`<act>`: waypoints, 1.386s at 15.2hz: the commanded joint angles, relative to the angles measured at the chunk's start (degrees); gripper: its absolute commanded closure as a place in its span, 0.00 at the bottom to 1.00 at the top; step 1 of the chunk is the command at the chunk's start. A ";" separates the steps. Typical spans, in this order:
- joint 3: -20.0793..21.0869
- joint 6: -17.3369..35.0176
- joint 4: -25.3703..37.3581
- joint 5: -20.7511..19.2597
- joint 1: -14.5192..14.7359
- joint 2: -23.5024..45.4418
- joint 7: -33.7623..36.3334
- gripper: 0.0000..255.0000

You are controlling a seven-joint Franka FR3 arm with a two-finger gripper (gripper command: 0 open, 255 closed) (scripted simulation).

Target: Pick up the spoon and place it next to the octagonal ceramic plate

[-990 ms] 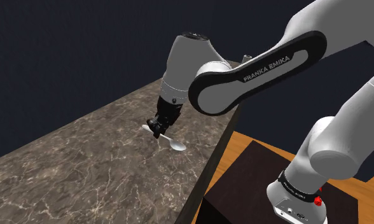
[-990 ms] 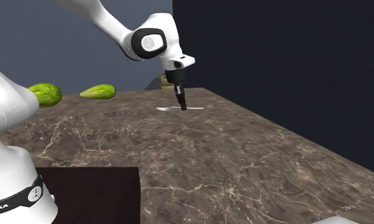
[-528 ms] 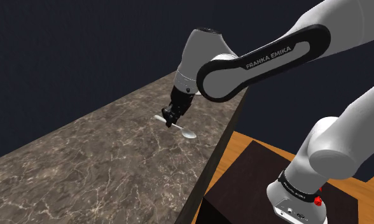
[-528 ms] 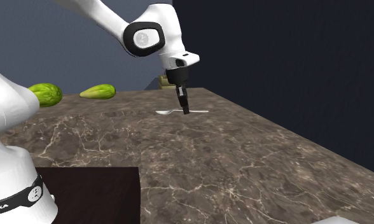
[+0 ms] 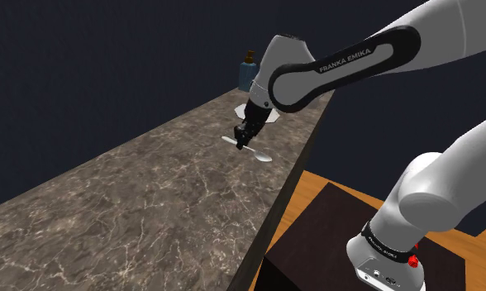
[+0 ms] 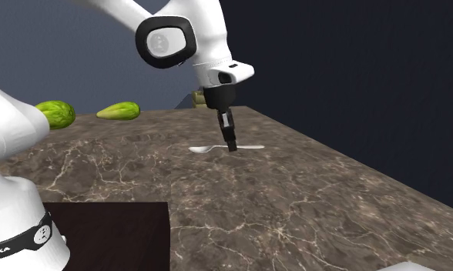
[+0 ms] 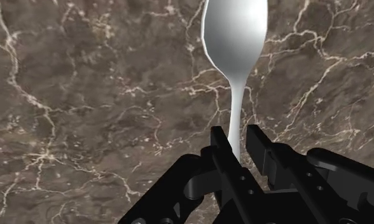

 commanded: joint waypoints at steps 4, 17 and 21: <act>-5.51 -1.00 -0.03 0.28 -2.50 0.03 -8.22 1.00; -18.74 -4.89 7.55 0.56 -9.64 6.81 -28.25 1.00; -22.15 -6.71 12.14 1.31 -11.75 10.66 -34.03 1.00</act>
